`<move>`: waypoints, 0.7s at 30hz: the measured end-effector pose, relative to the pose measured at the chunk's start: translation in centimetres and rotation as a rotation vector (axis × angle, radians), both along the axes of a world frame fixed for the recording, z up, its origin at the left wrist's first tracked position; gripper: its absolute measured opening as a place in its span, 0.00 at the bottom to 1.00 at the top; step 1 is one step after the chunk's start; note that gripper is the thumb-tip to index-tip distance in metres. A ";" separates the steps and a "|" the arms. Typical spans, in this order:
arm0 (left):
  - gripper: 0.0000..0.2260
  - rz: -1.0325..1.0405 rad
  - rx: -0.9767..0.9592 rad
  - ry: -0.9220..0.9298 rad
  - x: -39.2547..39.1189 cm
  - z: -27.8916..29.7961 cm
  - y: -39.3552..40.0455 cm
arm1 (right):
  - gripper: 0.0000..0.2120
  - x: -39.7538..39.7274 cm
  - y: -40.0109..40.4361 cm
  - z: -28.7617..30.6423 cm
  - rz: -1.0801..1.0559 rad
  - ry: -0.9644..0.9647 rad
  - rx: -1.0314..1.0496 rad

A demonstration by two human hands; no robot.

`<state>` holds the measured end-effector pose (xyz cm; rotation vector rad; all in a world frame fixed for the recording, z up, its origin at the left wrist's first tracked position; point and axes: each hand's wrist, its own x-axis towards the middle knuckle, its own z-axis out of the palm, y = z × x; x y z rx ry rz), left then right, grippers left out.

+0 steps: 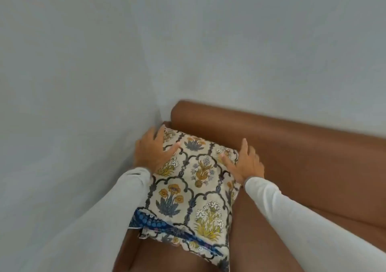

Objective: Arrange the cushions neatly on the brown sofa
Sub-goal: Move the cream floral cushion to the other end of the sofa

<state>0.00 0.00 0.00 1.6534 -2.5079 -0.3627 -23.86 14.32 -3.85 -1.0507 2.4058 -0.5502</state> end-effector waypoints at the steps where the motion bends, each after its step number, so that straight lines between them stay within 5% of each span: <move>1: 0.42 0.072 0.102 0.044 1.0 -1.8 -0.9 | 0.53 0.6 -0.6 -1.8 -0.059 -0.147 0.023; 5: 0.48 0.190 0.410 0.179 4.1 -8.4 -2.9 | 0.58 1.6 -1.3 -8.4 -0.178 -0.486 0.055; 9: 0.52 0.170 0.439 0.296 3.4 -9.8 -2.5 | 0.57 1.3 -0.8 -10.7 -0.265 -0.652 -0.095; 15: 0.46 0.019 0.306 0.276 0.3 -6.4 0.0 | 0.53 -0.7 3.0 -8.6 -0.281 -0.597 -0.310; 21: 0.52 -0.142 0.324 0.278 -9.3 -4.7 6.5 | 0.54 -8.9 13.0 -5.7 -0.293 -0.428 -0.470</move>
